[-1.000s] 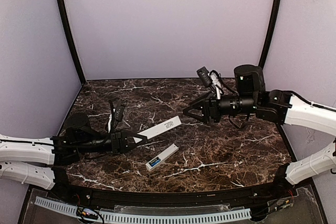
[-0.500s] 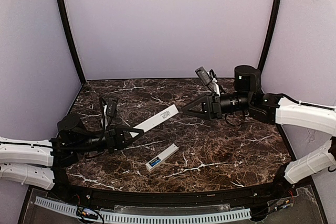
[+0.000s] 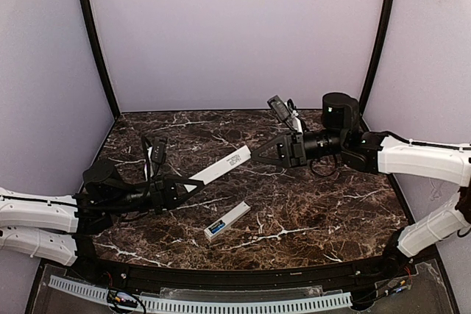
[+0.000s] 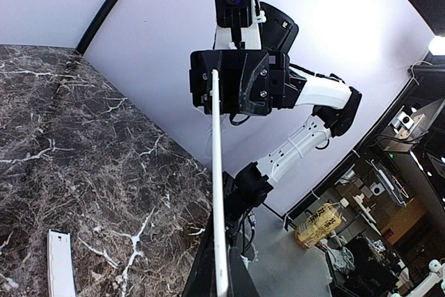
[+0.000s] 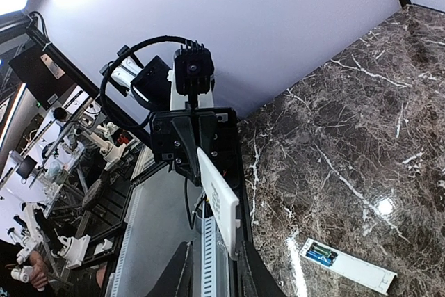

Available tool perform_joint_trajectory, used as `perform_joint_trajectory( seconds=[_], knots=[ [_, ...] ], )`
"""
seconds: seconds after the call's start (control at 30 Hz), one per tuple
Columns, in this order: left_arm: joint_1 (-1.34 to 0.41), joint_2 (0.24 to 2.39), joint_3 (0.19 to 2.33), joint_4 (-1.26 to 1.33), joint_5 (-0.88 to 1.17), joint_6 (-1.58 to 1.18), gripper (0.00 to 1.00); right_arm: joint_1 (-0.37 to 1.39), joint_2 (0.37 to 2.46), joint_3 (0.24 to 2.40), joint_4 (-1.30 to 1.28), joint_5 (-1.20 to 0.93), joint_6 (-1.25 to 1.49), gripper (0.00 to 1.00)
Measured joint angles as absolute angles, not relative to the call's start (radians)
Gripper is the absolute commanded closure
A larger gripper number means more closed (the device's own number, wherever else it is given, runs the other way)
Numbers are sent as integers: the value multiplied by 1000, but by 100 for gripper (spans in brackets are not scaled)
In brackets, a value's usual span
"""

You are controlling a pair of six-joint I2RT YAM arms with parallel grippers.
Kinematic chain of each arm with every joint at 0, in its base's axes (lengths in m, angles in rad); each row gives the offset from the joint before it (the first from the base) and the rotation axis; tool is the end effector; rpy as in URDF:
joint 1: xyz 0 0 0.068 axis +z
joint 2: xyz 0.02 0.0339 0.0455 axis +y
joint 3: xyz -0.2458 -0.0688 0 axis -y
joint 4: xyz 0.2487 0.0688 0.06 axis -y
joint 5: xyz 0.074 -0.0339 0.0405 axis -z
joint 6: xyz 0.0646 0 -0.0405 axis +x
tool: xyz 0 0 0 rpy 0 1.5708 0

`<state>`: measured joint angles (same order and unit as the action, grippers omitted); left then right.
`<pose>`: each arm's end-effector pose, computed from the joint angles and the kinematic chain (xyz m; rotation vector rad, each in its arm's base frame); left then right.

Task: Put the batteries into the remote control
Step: Pass from the left arm to the right, then pass from the right arm to the left

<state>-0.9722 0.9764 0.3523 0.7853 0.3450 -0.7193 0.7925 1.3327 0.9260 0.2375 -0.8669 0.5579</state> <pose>0.1241 -0.2207 0.2421 0.5282 1.5497 -1.5968 0.1954 0.2684 0.2896 -0.9503 1.7837 1.6729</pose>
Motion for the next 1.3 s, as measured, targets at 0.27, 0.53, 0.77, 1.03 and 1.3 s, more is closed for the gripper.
perform_joint_trajectory(
  seconds=[0.27,0.53,0.77,1.03,1.3],
  knots=[
    [-972,1006,352,807,363,-730,100,793,1355,933,252,-883,568,100],
    [-972,995,353,771,350,-725,25,785,1358,937,243,-875,575,100],
    [-971,777,460,294,149,-579,4,746,1358,938,167,-830,581,100],
    [-978,892,747,-163,36,-378,24,736,1439,941,63,-822,578,100],
    [-1158,1193,890,-397,-62,-263,35,736,1501,938,64,-868,584,100]
  ],
)
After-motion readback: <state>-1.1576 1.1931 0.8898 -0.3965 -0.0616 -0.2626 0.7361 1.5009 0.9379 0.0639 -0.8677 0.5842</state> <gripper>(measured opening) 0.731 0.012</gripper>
